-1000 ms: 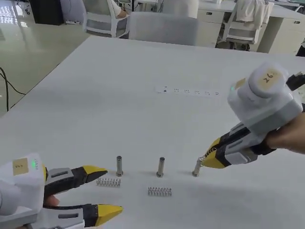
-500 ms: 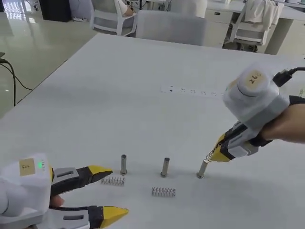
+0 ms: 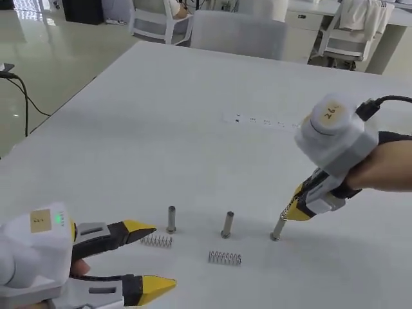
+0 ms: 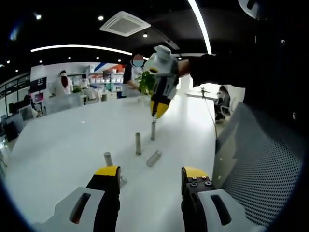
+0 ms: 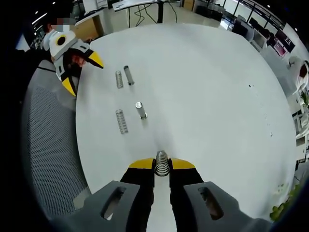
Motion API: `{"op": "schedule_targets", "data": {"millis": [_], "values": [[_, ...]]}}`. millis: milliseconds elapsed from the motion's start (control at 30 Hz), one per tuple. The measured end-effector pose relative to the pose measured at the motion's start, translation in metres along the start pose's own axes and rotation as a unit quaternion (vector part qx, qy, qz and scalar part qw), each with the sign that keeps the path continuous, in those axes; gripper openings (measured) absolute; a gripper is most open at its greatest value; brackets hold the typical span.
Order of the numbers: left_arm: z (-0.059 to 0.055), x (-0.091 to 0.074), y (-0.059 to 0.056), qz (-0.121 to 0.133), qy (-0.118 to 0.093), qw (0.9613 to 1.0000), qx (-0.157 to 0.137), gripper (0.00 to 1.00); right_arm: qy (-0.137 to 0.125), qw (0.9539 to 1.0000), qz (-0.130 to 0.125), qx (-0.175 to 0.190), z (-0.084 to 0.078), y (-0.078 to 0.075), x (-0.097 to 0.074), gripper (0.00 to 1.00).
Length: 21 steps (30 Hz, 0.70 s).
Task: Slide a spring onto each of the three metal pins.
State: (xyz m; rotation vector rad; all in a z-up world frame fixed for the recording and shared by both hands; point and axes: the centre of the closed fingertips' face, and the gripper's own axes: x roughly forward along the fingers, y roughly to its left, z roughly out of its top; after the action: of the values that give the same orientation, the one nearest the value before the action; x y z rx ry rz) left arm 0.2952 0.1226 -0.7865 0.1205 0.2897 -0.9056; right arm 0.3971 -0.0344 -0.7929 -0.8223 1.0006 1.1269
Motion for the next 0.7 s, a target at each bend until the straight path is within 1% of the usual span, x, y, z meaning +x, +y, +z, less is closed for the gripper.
{"op": "schedule_targets", "data": {"millis": [100,367,533,700], "values": [[-0.001,0.000,0.000,-0.001,0.001,1.0000,0.000,0.45,0.003,1.0000,0.001,0.000,0.001,-0.002,0.002,0.08],[-0.002,-0.001,0.000,-0.001,0.002,1.0000,-0.002,0.44,0.024,0.9997,0.009,-0.006,-0.002,0.001,0.011,0.08],[-0.003,-0.001,-0.001,-0.003,0.003,1.0000,-0.001,0.44,0.038,0.9992,0.012,-0.010,-0.006,0.000,0.020,0.08],[-0.003,0.000,-0.002,-0.004,0.003,1.0000,-0.001,0.44,0.048,0.9986,0.021,-0.008,-0.008,0.004,0.029,0.08]]}}
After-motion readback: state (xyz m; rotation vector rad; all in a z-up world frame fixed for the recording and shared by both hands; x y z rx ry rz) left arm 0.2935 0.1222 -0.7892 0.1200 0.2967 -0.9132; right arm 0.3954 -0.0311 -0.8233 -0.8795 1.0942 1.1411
